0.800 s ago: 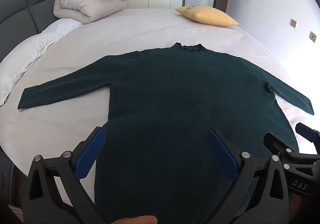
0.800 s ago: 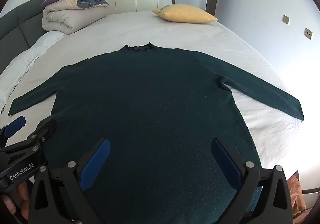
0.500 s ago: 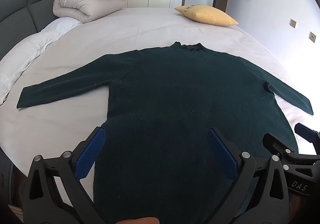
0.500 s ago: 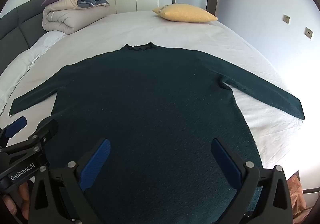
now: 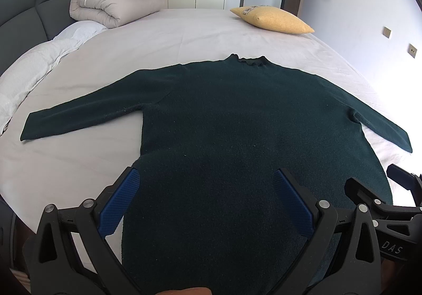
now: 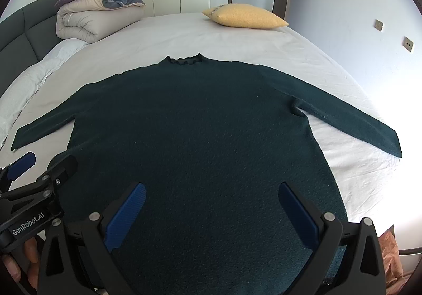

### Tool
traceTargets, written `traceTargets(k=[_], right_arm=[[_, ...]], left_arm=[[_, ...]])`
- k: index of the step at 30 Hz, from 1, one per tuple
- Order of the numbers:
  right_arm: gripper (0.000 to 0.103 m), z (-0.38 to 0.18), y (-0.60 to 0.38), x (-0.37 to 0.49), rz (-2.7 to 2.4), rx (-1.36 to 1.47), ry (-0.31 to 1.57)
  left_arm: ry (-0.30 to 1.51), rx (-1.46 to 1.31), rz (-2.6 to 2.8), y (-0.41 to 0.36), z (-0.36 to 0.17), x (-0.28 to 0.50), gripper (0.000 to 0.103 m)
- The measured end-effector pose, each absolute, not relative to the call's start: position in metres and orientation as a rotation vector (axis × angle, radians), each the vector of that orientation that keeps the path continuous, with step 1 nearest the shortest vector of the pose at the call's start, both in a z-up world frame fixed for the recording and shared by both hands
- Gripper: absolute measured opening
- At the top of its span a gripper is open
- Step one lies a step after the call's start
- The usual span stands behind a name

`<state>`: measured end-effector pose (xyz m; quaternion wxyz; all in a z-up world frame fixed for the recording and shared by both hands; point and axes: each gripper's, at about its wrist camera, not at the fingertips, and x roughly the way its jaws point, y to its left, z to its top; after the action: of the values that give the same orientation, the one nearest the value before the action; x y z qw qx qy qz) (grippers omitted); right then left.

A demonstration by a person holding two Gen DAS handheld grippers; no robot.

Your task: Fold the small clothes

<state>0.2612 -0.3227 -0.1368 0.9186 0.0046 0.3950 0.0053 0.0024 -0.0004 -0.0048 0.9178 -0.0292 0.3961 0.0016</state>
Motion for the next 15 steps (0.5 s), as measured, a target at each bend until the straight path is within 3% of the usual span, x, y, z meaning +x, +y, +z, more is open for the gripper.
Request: traceTargets(k=[15], right_arm=[[0.103, -0.1390, -0.3221, 0.2601, 0.012, 0.012, 0.818]], left_arm=[[0.819, -0.059, 0.002, 0.0003, -0.0081, 0.0022, 0.103]])
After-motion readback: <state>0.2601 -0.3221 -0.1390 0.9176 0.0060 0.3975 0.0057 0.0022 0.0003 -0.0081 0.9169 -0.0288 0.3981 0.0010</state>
